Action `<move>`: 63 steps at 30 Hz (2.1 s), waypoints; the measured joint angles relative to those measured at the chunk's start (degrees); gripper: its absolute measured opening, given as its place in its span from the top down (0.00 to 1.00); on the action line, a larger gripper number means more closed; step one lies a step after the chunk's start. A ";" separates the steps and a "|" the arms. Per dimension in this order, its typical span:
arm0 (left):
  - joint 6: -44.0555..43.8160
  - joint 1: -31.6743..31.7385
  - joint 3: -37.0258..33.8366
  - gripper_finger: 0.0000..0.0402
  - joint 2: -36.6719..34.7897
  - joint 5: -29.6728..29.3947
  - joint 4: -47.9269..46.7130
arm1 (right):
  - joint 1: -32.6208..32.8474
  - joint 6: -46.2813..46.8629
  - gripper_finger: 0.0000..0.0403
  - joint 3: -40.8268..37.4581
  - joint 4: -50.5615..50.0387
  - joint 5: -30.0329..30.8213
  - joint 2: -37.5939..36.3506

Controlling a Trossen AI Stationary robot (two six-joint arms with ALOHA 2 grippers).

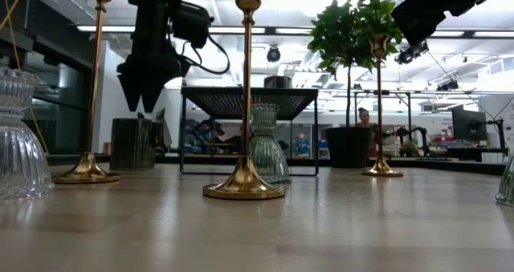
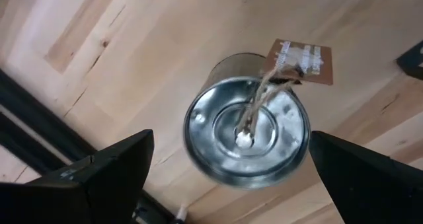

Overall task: Pick & Place candle stick holders
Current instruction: Put the top silver scented candle on the shelf

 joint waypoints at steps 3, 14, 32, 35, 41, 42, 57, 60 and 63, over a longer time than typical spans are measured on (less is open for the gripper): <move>0.31 0.00 -1.57 0.02 0.02 1.40 1.53 | -0.02 0.00 0.99 0.00 0.00 0.00 0.00; 1.90 0.00 -5.95 0.02 0.03 1.00 5.87 | -0.01 0.00 0.99 0.00 0.00 0.00 0.00; 4.68 1.27 -8.54 0.02 0.08 2.34 8.10 | -0.02 0.00 0.99 0.00 0.00 0.00 0.00; 4.68 1.27 -8.52 0.05 0.81 2.66 7.97 | 0.00 0.00 0.99 0.00 0.00 0.00 -0.02; 4.60 1.27 -8.30 0.13 1.65 3.40 7.61 | -0.01 0.00 0.99 0.00 0.00 0.00 -0.02; 4.47 1.27 -8.30 0.13 1.67 3.42 7.61 | -0.02 0.00 0.99 0.00 0.00 0.00 -0.02; 4.86 2.27 2.75 0.13 1.99 3.04 -3.80 | -0.01 0.00 0.99 0.00 0.00 -0.01 -0.02; 4.33 3.45 7.79 0.13 1.99 1.64 -7.38 | -0.01 0.00 0.99 0.00 0.00 0.00 -0.02; 4.24 4.97 13.48 0.13 1.91 -0.20 -11.80 | -0.01 0.00 0.99 0.00 0.00 0.00 -0.02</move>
